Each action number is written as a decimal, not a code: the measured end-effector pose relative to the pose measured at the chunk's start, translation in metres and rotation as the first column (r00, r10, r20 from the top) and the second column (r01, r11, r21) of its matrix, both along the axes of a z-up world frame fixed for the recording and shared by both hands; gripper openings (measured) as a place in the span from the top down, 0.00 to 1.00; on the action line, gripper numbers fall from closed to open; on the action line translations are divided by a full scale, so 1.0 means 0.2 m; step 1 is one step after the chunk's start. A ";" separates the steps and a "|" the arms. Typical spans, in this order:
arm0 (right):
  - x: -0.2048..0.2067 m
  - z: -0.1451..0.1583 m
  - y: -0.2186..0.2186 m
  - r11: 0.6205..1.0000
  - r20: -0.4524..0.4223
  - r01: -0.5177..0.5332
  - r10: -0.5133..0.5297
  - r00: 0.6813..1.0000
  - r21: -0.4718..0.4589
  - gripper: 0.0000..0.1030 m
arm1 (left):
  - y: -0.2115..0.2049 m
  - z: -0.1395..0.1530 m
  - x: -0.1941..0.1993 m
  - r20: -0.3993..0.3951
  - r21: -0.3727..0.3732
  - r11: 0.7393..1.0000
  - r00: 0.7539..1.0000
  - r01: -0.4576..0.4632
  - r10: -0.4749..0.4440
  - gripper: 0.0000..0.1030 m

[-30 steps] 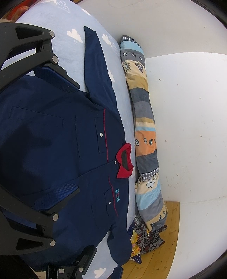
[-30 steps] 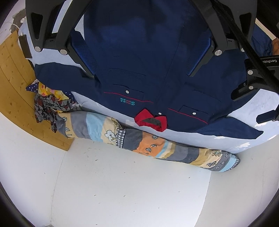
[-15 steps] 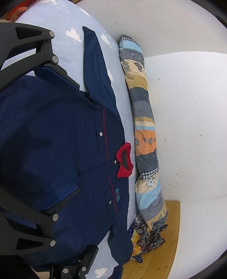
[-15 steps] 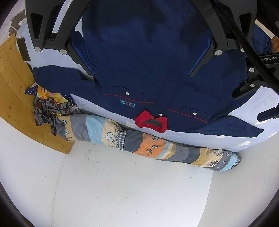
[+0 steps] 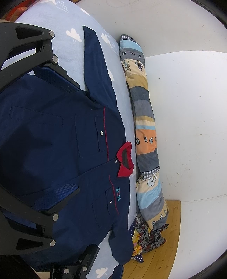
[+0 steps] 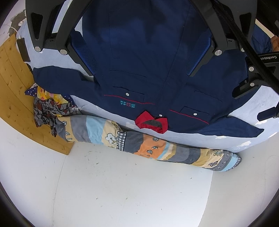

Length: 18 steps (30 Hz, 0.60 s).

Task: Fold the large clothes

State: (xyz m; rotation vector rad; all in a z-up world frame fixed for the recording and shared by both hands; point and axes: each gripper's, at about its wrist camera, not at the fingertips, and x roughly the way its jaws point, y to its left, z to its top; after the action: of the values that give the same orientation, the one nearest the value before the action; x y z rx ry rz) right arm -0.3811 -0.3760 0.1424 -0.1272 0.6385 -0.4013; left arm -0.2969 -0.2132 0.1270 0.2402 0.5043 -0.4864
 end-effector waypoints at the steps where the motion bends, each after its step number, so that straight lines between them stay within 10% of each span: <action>1: 0.00 0.00 0.00 1.000 0.001 0.002 -0.002 1.000 0.002 0.00 | 0.00 0.00 0.00 0.000 0.001 1.000 1.000 0.000 0.000 0.00; 10: -0.02 0.05 -0.18 0.983 0.023 0.008 -0.012 1.000 0.181 0.00 | 0.00 0.00 -0.01 -0.006 -0.004 1.000 1.000 0.001 -0.001 0.00; 18: -0.26 0.10 -1.01 0.710 0.113 0.060 -0.194 0.975 0.701 0.00 | -0.05 -0.04 0.00 -0.057 -0.004 1.000 0.998 0.013 -0.013 0.00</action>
State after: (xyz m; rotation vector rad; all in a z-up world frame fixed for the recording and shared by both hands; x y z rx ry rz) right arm -0.4340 -0.5783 0.1615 0.6833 0.5845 -0.2763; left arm -0.2971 -0.2238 0.1193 0.2273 0.5574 -0.5079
